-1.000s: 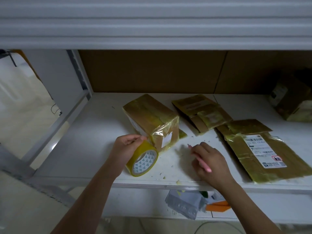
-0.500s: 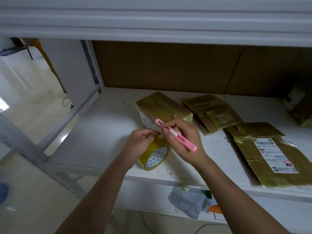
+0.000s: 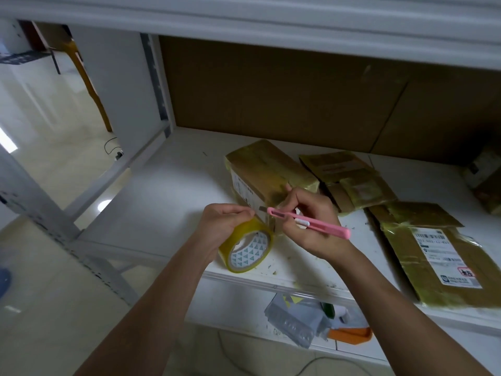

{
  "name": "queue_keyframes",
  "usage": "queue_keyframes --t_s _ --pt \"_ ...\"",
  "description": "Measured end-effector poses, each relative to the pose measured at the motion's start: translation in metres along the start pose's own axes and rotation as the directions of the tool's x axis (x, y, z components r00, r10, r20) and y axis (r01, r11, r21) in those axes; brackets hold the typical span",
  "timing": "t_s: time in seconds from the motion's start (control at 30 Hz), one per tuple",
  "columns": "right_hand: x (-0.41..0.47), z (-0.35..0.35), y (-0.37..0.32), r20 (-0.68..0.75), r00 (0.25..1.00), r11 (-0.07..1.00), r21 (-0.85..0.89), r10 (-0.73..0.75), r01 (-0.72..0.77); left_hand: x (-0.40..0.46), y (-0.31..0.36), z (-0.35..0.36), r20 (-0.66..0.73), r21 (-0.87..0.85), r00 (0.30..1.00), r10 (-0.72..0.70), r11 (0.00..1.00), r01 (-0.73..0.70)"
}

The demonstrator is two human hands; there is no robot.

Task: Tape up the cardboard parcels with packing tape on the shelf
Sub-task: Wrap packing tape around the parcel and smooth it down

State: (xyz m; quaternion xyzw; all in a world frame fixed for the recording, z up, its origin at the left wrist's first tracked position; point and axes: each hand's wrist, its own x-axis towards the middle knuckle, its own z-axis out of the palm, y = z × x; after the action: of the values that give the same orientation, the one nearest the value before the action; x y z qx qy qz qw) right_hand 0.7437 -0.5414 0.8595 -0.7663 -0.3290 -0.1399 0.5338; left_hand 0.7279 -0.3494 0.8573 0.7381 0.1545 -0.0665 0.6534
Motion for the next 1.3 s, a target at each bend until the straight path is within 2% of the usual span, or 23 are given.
queue_keyframes --t_s 0.17,0.27,0.33,0.4,0.53,0.6,0.7,0.77,0.8,0.87,0.93,0.97,1.0,1.07,1.2,1.27,1.3 --pt "0.000 0.000 0.001 0.069 0.995 0.975 -0.202 -0.078 0.090 0.001 -0.001 0.003 -0.032 -0.024 0.999 0.010 1.000 -0.011" --pt "-0.001 -0.003 0.003 0.140 0.984 0.945 -0.290 -0.114 0.151 0.000 -0.002 -0.002 -0.073 0.034 0.997 0.039 0.999 -0.037" --pt "-0.004 -0.007 0.006 0.147 0.985 0.940 -0.313 -0.094 0.137 0.002 -0.004 -0.016 -0.125 0.128 0.989 0.080 0.990 -0.064" --pt "-0.005 -0.008 0.008 0.112 0.992 0.953 -0.288 -0.064 0.094 0.003 -0.007 -0.032 -0.141 0.147 0.984 0.108 0.985 -0.087" --pt "-0.002 0.001 -0.006 -0.028 0.999 0.999 -0.013 0.039 -0.039 0.000 -0.010 -0.040 -0.104 0.166 0.985 0.136 0.979 -0.118" --pt "-0.006 0.006 -0.017 -0.111 0.994 0.998 0.064 0.016 -0.009 -0.002 -0.012 -0.035 -0.098 0.174 0.984 0.148 0.976 -0.129" --pt "-0.020 0.002 -0.023 -0.329 0.941 0.997 -0.014 -0.076 0.076 -0.001 -0.013 -0.028 -0.086 0.178 0.985 0.149 0.975 -0.132" --pt "-0.034 -0.011 -0.015 -0.500 0.859 0.982 -0.189 -0.106 0.011 0.001 -0.012 -0.024 -0.075 0.180 0.986 0.150 0.974 -0.134" --pt "-0.042 -0.018 -0.008 -0.538 0.834 0.951 -0.305 -0.123 -0.056 0.002 -0.012 -0.021 -0.069 0.177 0.986 0.152 0.975 -0.137" --pt "-0.060 -0.032 0.012 -0.491 0.868 0.847 -0.488 -0.066 -0.211 0.003 -0.012 -0.015 -0.058 0.174 0.987 0.148 0.975 -0.136" --pt "-0.078 -0.041 0.035 -0.383 0.913 0.677 -0.634 0.144 -0.373 0.003 -0.012 -0.009 -0.050 0.183 0.989 0.141 0.974 -0.130" --pt "-0.086 -0.044 0.045 -0.318 0.905 0.584 -0.691 0.284 -0.426 0.003 -0.013 -0.007 -0.046 0.192 0.988 0.148 0.972 -0.136" --pt "-0.093 -0.044 0.052 -0.269 0.871 0.516 -0.719 0.410 -0.465 0.004 -0.012 -0.005 -0.043 0.202 0.986 0.159 0.968 -0.147" --pt "-0.098 -0.043 0.058 -0.237 0.803 0.420 -0.753 0.546 -0.507 0.004 -0.011 -0.003 -0.030 0.214 0.985 0.172 0.963 -0.162" --pt "-0.099 -0.040 0.056 -0.257 0.756 0.366 -0.752 0.602 -0.547 0.001 -0.010 -0.003 -0.019 0.207 0.985 0.174 0.964 -0.166" --pt "-0.096 -0.033 0.043 -0.308 0.801 0.389 -0.749 0.513 -0.537 0.000 -0.011 -0.007 -0.008 0.192 0.987 0.163 0.969 -0.159" --pt "-0.094 -0.026 0.034 -0.298 0.855 0.460 -0.742 0.425 -0.488 0.000 -0.012 -0.011 0.004 0.180 0.988 0.156 0.971 -0.154"
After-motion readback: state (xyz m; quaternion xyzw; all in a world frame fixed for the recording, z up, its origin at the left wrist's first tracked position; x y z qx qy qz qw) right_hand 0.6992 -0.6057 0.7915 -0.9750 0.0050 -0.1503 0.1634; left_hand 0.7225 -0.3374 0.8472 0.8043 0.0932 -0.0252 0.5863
